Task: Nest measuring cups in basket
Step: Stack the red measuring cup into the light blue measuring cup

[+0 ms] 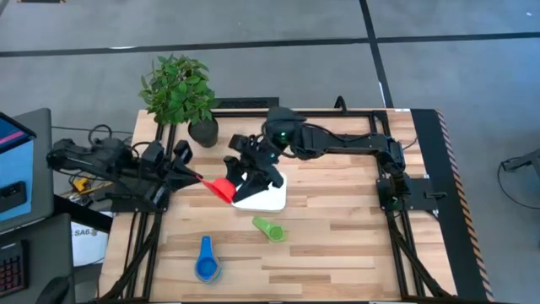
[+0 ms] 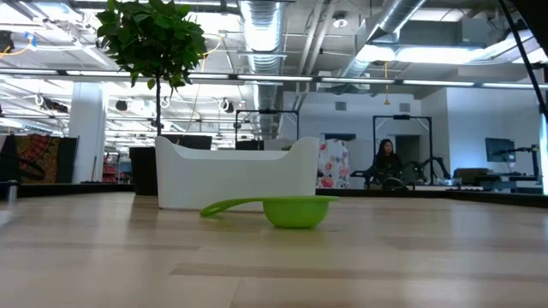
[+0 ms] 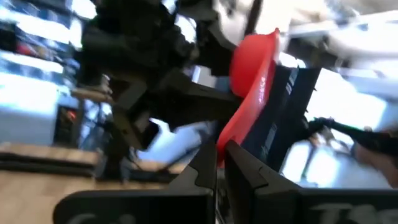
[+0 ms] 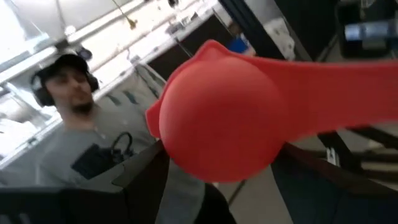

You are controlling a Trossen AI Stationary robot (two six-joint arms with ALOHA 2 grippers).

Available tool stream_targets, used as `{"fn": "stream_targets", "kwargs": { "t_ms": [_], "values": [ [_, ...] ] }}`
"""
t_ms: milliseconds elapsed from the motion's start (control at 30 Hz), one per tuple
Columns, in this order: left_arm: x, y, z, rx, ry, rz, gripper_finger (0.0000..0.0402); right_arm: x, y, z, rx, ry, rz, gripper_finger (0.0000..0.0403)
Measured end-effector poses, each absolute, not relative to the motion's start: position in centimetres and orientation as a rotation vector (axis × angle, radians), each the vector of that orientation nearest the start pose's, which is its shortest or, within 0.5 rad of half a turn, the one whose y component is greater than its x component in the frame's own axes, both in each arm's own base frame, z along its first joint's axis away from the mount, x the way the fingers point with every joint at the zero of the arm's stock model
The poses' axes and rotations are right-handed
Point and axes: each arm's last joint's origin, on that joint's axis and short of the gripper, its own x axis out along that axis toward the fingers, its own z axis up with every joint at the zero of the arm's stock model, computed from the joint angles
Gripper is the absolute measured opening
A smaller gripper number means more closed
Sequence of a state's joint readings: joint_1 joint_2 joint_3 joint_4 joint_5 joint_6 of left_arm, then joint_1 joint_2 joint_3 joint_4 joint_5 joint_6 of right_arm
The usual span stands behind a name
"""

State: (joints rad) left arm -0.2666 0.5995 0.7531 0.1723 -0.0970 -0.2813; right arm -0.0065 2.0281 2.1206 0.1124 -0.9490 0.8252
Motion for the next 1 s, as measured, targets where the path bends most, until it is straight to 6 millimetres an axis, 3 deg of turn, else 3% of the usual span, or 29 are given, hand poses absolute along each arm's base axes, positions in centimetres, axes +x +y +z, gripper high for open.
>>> {"fn": "stream_targets", "kwargs": {
  "t_ms": [267, 433, 633, 833, 1000],
  "values": [
    [10.8, -3.8, 39.5, -0.25, -0.083, -0.451, 0.0001, 45.8, 2.4, 43.1, 0.598, 0.264, 0.974, 0.0296],
    [10.0, -3.9, 40.3, -0.225, 0.115, -0.546, 0.0001, 45.5, 3.9, 42.5, 0.58, 0.354, 1.084, 0.0296],
    [9.8, -4.1, 41.2, -0.273, 0.347, -0.605, 0.0001, 45.0, 4.6, 39.5, 0.602, 0.581, 1.018, 0.0296],
    [12.6, -5.5, 39.1, -0.399, 0.705, -0.682, 0.0001, 43.6, 4.3, 36.8, 0.591, 0.813, 0.876, 0.0296],
    [15.7, -6.9, 36.9, -0.475, 0.944, -0.782, 0.0001, 42.0, 4.8, 36.0, 0.533, 0.946, 0.809, 0.0296]
  ]
}}
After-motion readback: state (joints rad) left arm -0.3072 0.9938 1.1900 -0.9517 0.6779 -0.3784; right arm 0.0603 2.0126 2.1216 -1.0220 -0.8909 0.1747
